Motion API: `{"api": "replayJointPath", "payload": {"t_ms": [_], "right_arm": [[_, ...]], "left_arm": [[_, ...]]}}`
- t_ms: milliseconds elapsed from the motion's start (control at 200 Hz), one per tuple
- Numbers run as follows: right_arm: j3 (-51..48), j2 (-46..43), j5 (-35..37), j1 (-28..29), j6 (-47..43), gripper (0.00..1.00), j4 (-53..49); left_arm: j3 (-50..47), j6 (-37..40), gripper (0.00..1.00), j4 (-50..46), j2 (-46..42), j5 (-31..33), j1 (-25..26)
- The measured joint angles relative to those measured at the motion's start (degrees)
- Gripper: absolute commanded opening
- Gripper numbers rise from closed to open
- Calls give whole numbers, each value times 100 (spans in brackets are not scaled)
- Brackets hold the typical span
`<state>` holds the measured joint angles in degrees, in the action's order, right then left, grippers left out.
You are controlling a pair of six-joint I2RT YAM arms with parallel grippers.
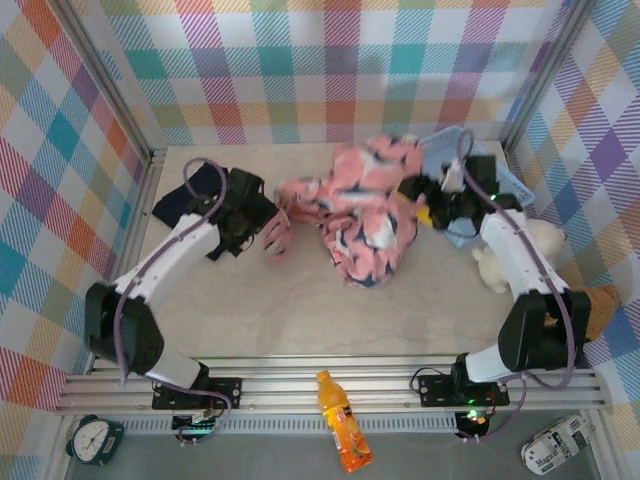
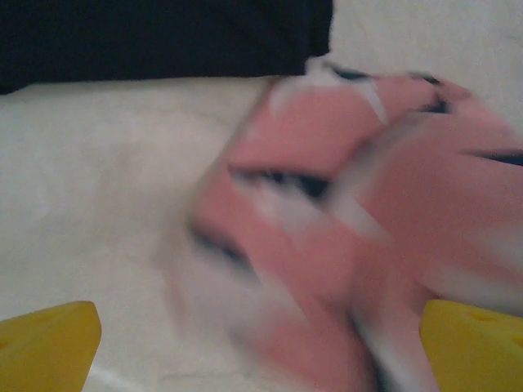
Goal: Fold and stack the mixed laundry pile
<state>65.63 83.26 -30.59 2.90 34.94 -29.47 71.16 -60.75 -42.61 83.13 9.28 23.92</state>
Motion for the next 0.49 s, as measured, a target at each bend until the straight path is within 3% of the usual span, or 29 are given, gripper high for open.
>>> {"api": "replayJointPath", "payload": {"t_ms": [115, 290, 495], "right_arm": [[-981, -107, 299, 22, -219, 100, -356], [-1294, -835, 533, 133, -470, 98, -422], [-1932, -793, 844, 828, -387, 97, -70]], "left_arm": [[-496, -212, 100, -264, -483, 306, 391], [-682, -74, 99, -11, -474, 361, 1189], [-24, 422, 100, 459, 1019, 343, 1698]]}}
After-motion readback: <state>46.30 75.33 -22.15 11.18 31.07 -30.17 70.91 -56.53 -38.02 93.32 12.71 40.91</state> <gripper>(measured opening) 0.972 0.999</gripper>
